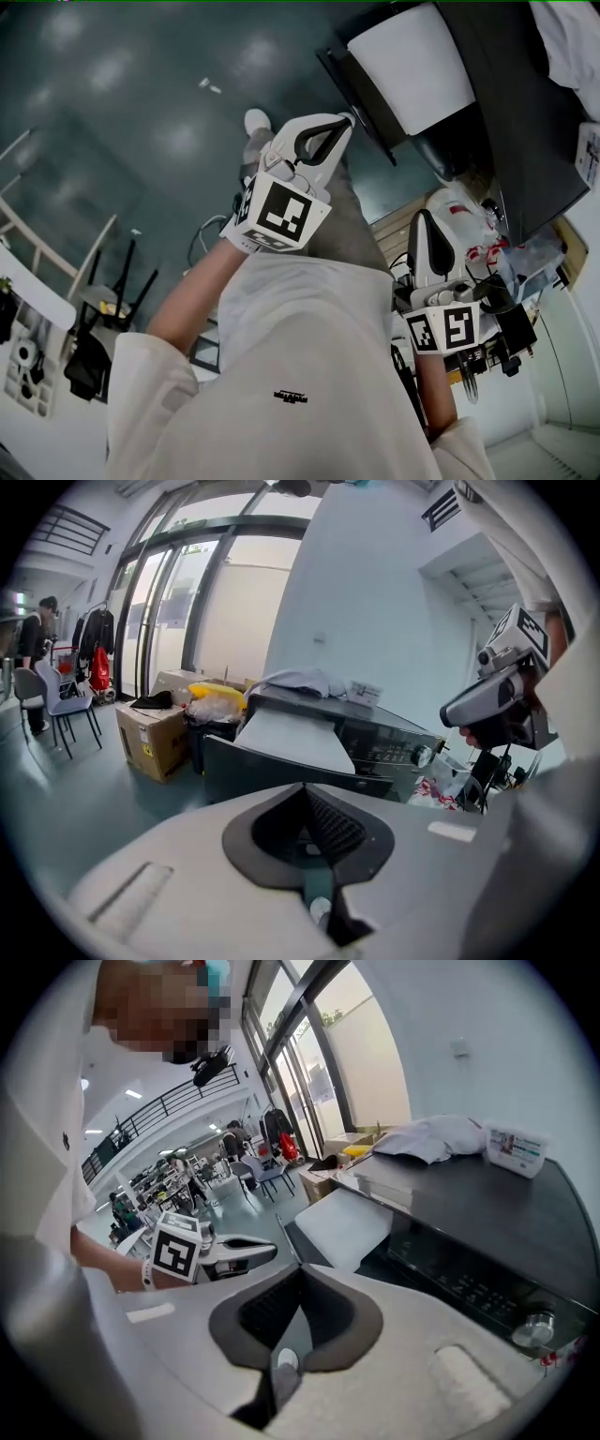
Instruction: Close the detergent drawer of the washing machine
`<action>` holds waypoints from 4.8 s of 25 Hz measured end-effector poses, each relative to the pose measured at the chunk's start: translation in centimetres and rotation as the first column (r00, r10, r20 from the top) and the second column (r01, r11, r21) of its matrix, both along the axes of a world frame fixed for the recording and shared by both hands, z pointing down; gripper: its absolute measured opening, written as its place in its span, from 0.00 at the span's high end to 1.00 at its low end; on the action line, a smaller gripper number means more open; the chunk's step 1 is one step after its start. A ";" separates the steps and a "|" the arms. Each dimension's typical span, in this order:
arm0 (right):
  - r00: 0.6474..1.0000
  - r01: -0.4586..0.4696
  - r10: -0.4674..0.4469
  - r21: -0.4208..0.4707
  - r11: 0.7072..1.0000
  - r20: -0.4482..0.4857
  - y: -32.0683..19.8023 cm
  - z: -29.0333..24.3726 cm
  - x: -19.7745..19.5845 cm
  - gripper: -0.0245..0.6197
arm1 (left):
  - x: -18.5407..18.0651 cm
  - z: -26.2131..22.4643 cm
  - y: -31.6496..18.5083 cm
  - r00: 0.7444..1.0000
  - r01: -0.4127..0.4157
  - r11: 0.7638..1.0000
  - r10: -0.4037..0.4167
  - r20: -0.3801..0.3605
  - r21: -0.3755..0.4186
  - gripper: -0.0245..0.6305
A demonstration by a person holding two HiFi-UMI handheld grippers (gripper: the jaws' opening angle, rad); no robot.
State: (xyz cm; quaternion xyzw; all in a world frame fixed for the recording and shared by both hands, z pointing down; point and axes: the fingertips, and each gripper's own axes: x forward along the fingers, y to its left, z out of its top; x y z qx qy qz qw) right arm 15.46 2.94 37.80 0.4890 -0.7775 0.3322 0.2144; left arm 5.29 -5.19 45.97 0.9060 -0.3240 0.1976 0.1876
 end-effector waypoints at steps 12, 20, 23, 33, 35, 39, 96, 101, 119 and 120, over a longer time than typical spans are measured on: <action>0.994 0.082 -0.078 -0.045 0.996 0.080 0.7 1.2 -1.9 0.96 | 1.1 2.6 -1.0 1.000 -0.007 1.000 0.007 0.031 0.023 0.93; 0.993 0.078 -0.071 -0.065 0.995 0.099 1.0 1.8 -1.8 0.96 | 1.3 2.8 -1.0 1.000 0.005 0.999 -0.005 0.004 0.039 0.93; 0.992 0.082 -0.075 -0.065 0.995 0.103 1.0 1.8 -1.9 0.96 | 1.0 3.1 -0.7 1.000 0.017 1.000 -0.017 0.009 0.019 0.93; 0.993 0.058 -0.049 -0.078 0.995 0.110 1.2 2.4 -1.0 0.96 | 1.6 2.5 -1.7 0.999 -0.039 0.995 0.037 0.027 0.089 0.93; 0.993 0.052 -0.043 -0.078 0.996 0.113 1.3 2.4 -0.9 0.96 | 2.0 2.5 -2.4 0.999 -0.032 0.995 0.031 0.017 0.090 0.93; 0.992 0.045 -0.036 -0.069 0.997 0.117 0.9 2.0 -0.8 0.96 | 2.7 2.3 -3.3 0.999 -0.048 0.993 0.046 0.025 0.106 0.93; 0.986 -0.073 0.085 -0.083 0.994 0.146 -0.7 2.2 4.0 0.96 | 10.9 0.5 -12.1 0.995 -0.048 0.991 0.058 -0.078 0.122 0.93; 0.985 -0.072 0.085 -0.090 0.993 0.150 -0.5 2.5 4.2 0.96 | 10.9 0.5 -12.1 0.995 -0.045 0.991 0.055 -0.082 0.127 0.93; 0.984 -0.066 0.082 -0.108 0.992 0.156 0.1 3.1 4.2 0.96 | 11.2 0.5 -12.4 0.994 -0.041 0.993 0.052 -0.094 0.114 0.93; 0.984 -0.067 0.083 -0.109 0.992 0.156 0.2 3.1 4.3 0.96 | 11.2 0.6 -12.5 0.994 -0.042 0.993 0.053 -0.095 0.114 0.93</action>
